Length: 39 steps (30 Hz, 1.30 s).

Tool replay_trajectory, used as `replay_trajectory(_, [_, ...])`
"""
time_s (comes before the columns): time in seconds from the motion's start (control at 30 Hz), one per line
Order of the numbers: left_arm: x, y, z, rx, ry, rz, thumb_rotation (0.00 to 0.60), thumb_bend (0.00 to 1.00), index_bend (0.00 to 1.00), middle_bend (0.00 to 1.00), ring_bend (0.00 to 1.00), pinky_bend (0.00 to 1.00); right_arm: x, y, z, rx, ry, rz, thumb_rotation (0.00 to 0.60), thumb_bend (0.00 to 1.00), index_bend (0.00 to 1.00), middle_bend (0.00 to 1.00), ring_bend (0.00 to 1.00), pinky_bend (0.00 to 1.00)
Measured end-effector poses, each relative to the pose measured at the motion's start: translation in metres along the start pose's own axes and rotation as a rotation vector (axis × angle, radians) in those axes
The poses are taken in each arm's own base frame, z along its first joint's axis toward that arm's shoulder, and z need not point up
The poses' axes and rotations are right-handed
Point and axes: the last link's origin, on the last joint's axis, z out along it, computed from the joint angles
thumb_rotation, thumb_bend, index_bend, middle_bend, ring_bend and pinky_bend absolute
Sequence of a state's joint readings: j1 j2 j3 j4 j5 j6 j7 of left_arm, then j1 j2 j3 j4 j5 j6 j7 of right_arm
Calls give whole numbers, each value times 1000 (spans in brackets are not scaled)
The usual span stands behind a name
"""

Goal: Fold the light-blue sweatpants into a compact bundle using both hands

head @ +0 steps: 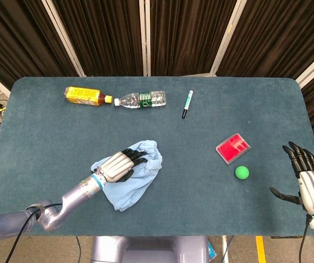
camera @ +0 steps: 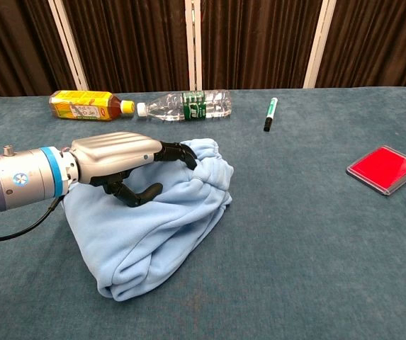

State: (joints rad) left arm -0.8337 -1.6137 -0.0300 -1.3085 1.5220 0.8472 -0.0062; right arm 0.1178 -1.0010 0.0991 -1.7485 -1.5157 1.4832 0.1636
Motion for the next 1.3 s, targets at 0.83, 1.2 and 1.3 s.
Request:
replay_trajectory(0.83, [97,-48,-101,162,404,38,600,41,0,0,0,0,1,-7,-6,29,1,2,600,0,14,0,0,0])
replay_trajectory(1.2, [69,-67,-229,533,530,-25,600,0,0,0,0,0,1,-8,-10,40,26,-51,600,0,0,0,0,0])
replay_trajectory(1.3, [55,-60,-267,639,527,-25,600,0,0,0,0,0,2,-8,-11,51,49,-80,600,0,0,0,0,0])
